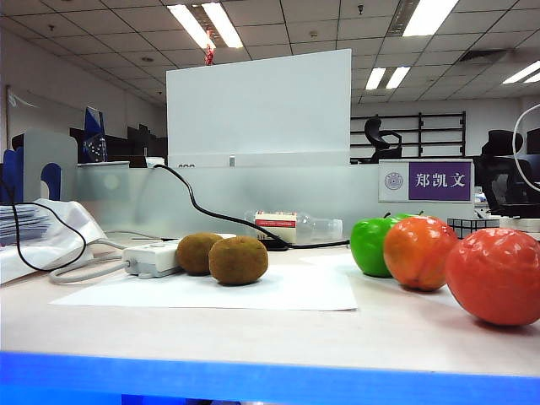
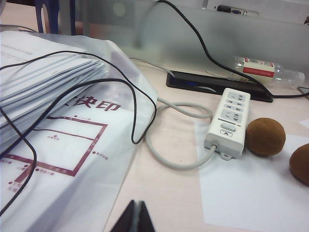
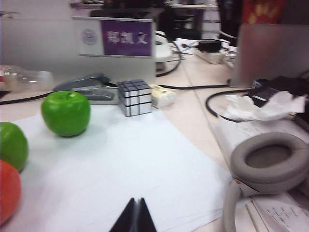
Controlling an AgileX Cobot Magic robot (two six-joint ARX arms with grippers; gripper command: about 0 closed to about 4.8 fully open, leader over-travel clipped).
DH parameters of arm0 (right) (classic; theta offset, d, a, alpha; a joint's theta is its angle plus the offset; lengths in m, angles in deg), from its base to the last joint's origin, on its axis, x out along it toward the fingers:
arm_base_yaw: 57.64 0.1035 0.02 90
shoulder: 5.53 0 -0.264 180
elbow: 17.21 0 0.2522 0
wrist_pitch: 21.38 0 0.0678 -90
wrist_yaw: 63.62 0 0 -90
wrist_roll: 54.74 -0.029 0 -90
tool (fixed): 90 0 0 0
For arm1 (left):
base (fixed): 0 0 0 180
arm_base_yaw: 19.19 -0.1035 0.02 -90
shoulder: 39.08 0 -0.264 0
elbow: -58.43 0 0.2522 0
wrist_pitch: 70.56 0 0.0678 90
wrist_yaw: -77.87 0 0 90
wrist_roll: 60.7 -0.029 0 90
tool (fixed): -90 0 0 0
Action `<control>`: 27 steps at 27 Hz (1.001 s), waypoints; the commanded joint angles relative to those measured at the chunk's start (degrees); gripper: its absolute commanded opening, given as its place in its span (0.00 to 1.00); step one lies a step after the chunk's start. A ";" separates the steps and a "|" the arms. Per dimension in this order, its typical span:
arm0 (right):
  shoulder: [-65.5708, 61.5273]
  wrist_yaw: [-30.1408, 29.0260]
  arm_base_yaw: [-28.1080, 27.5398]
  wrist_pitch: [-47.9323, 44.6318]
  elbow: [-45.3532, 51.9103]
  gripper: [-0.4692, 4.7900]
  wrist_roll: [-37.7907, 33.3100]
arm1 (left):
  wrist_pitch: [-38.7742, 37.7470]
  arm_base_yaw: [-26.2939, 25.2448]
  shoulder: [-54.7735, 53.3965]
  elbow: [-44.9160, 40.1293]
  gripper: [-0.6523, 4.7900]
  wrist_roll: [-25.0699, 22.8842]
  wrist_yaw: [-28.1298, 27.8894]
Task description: Put the same fruits together.
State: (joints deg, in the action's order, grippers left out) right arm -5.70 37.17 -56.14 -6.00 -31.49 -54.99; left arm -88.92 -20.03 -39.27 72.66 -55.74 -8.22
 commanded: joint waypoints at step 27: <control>0.09 -10.73 -6.84 -1.51 0.42 0.09 -2.71 | 0.39 0.09 0.09 0.07 0.11 0.00 0.20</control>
